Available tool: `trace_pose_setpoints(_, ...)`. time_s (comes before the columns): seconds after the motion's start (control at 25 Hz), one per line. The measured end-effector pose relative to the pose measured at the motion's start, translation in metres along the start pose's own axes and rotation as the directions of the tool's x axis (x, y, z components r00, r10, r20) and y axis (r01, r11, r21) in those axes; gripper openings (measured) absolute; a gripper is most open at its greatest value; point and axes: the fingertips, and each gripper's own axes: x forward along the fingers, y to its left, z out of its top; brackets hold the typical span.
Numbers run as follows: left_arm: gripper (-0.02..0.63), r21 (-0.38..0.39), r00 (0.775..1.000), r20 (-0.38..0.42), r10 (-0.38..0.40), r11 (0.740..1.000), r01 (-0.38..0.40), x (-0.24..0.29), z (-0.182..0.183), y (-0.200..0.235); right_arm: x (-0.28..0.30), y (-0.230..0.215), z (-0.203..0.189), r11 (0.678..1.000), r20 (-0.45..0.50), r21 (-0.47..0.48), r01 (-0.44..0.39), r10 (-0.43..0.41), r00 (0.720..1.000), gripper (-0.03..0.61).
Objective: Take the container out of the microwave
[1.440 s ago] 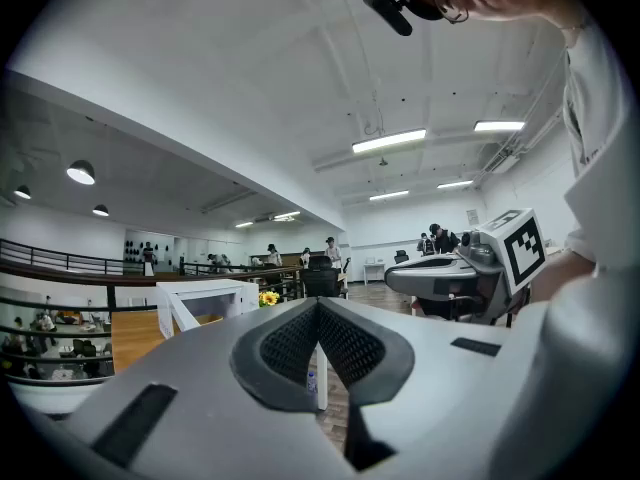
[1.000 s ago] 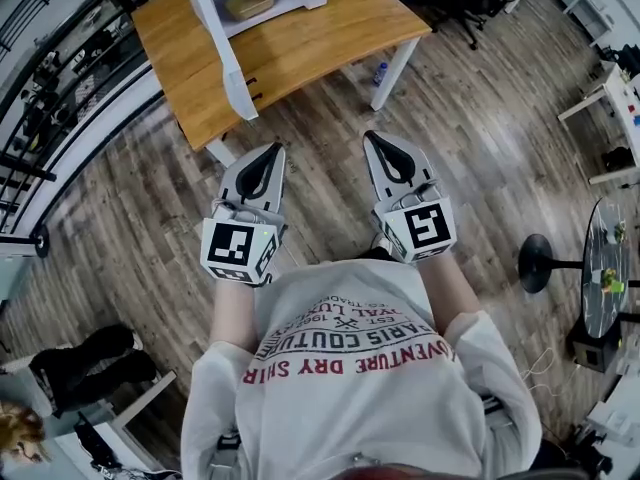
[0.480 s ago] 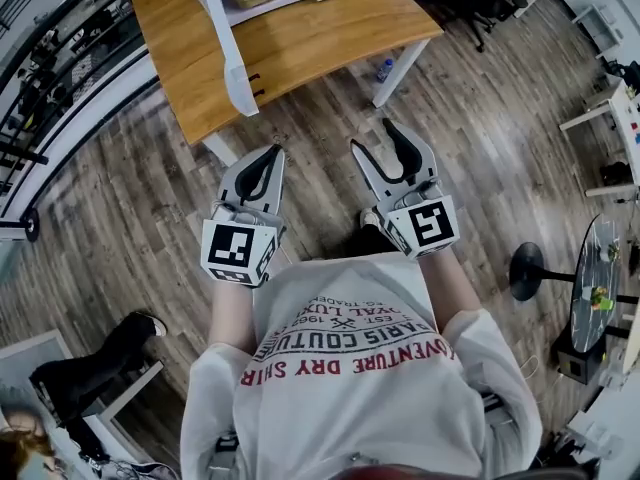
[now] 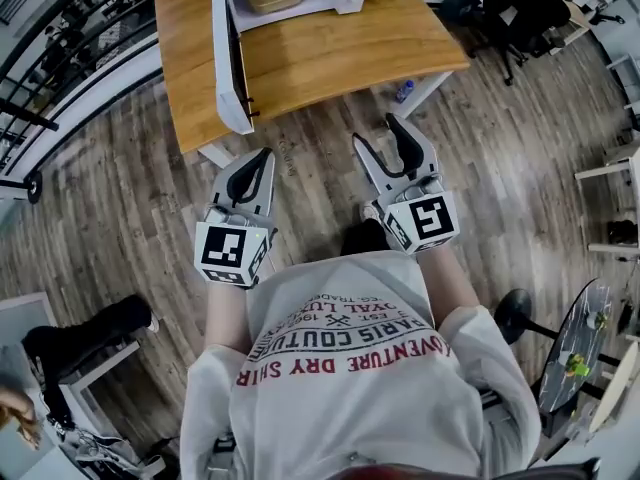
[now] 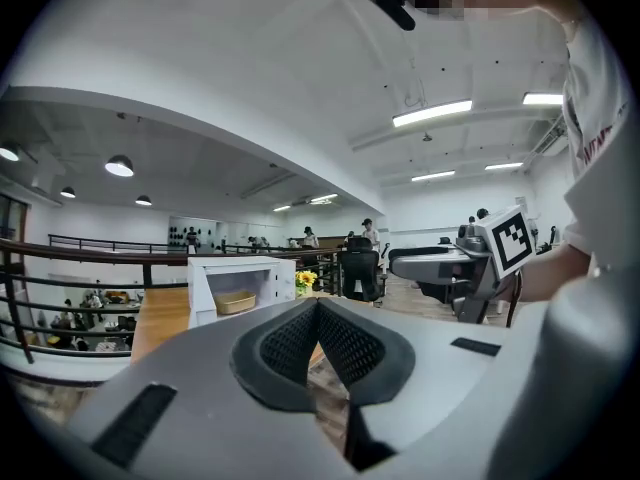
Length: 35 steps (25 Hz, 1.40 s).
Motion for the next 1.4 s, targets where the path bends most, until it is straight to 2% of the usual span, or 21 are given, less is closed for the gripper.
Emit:
trace_pose_setpoints(0.2,0.014,-0.033,0.993,-0.008,0.115,0.993,-0.115,0.062,0.005,-0.006,0.034,-0.069,-0.014,0.996,-0.013,0.031,-0.089,0.089,0.996,0.245)
trace_pose_setpoints(0.4,0.014,-0.027,0.986,-0.016,0.168,0.985,-0.168,0.135,0.020,-0.023,0.062,-0.144,-0.025,0.984,-0.021,0.021,-0.177,0.177,0.984,0.245)
trace_pose_setpoints(0.68,0.014,-0.033,0.958,-0.033,0.283,0.958,-0.284,0.201,0.028,-0.031,0.099,-0.217,-0.039,0.958,-0.036,0.022,-0.285,0.286,0.958,0.245)
trace_pose_setpoints(0.84,0.014,-0.027,0.944,-0.060,0.323,0.945,-0.325,0.221,0.032,-0.031,0.123,-0.233,-0.046,0.934,-0.056,0.040,-0.354,0.356,0.933,0.245)
trace_pose_setpoints(1.08,0.014,-0.054,0.916,-0.089,0.390,0.917,-0.396,0.239,0.025,-0.003,0.165,-0.232,-0.058,0.895,-0.095,0.042,-0.444,0.446,0.890,0.245)
trace_pose_setpoints(1.4,0.014,-0.069,0.909,-0.102,0.404,0.909,-0.411,0.283,0.016,0.059,0.244,-0.219,-0.074,0.837,-0.195,-0.008,-0.547,0.535,0.822,0.245)
